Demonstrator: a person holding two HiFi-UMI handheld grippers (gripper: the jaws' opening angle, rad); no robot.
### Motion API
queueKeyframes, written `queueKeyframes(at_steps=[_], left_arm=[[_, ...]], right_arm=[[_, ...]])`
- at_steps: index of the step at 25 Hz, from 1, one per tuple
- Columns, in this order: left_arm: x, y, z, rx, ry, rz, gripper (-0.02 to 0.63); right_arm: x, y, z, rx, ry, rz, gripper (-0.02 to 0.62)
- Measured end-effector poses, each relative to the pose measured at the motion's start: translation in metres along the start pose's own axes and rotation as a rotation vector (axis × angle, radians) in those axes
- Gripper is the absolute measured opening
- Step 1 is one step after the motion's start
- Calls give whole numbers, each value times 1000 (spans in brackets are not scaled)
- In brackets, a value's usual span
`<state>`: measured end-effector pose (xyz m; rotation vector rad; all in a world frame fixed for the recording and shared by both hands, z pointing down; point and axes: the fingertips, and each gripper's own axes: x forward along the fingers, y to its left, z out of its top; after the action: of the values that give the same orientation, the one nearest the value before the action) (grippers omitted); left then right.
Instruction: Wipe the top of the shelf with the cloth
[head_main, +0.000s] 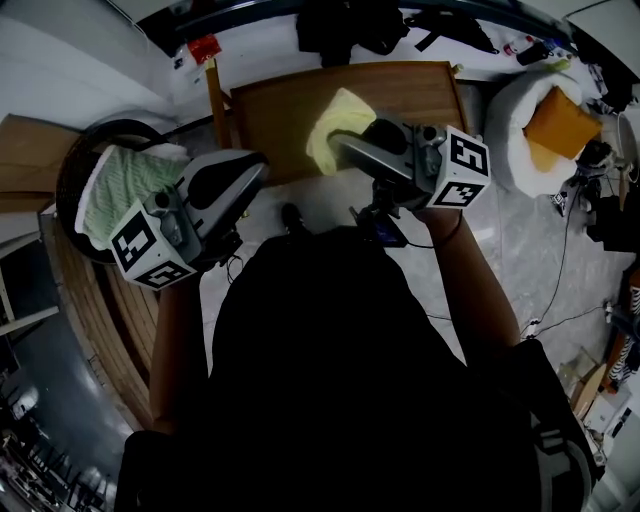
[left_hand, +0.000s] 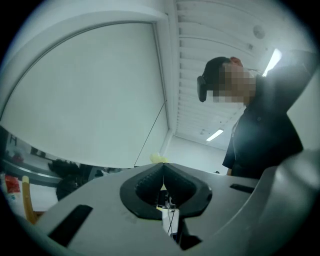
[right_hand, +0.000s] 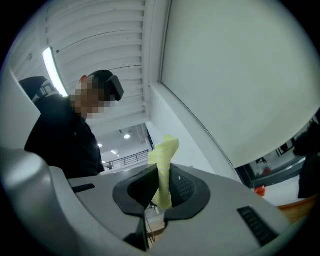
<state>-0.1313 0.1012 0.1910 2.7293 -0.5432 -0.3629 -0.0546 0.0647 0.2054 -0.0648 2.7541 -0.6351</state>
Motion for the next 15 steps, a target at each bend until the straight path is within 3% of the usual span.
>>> queueKeyframes(at_steps=[5, 15], left_arm=[[28, -33, -15, -5, 2, -1, 12], [89, -108, -71, -23, 48, 20, 12]], right_arm=[[-26, 23, -15, 20, 48, 30, 49], [-105, 78, -9, -16, 46, 38, 48]])
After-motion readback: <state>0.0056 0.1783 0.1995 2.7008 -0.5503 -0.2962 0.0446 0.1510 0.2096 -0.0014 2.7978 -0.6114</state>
